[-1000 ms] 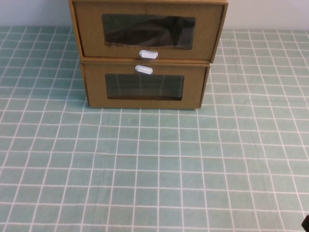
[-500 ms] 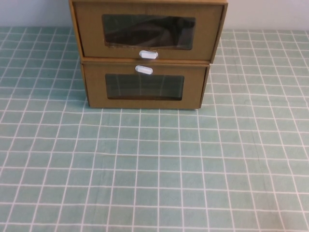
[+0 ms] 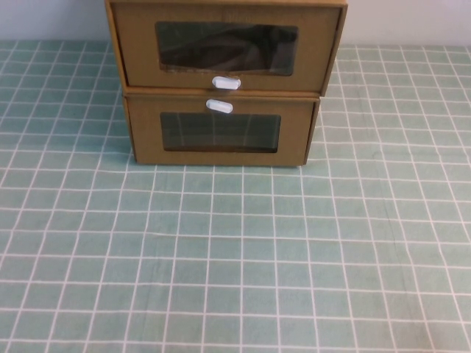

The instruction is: Close the shoe box

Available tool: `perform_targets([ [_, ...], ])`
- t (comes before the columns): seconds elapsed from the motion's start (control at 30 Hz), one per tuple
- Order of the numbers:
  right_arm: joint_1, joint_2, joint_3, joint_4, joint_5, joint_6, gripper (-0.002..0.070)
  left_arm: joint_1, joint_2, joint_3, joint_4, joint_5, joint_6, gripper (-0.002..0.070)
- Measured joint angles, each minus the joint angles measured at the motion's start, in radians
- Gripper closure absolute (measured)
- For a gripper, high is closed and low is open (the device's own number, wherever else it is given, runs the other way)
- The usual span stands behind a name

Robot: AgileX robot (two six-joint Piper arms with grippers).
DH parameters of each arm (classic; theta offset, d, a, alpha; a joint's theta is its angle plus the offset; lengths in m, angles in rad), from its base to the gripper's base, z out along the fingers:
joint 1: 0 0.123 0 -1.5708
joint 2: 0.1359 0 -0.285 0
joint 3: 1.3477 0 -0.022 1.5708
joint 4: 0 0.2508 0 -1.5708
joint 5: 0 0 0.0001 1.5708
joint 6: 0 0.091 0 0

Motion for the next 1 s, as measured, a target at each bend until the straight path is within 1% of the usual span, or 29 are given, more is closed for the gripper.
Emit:
perform_targets([
  [0.53,0.0,0.0,0.0,0.006,0.002,0.0,0.0687,-0.019,-0.002,0.0,0.001,0.0,0.0,0.068],
  [0.6,0.0,0.0,0.0,0.006,0.002,0.0,0.0687,-0.019,-0.002,0.0,0.057,0.0,-0.002,0.068],
  [0.67,0.0,0.0,0.0,0.008,0.002,0.0,0.0687,-0.019,-0.004,0.0,0.189,0.004,-0.043,0.068],
  [0.77,0.0,0.0,0.0,0.01,0.002,0.0,0.0687,-0.011,-0.045,0.0,0.404,0.051,-0.263,0.068],
  [0.83,0.0,0.0,0.0,0.01,0.002,0.0,0.0687,0.007,-0.095,0.0,0.531,0.095,-0.388,0.068],
  [0.9,0.0,0.0,0.0,0.01,0.002,0.0,0.0687,0.033,-0.148,0.0,0.601,0.148,-0.455,0.068],
  [1.0,0.0,-0.002,0.0,0.016,0.002,-0.002,0.0687,0.078,-0.164,0.0,0.641,0.238,-0.497,0.068],
])
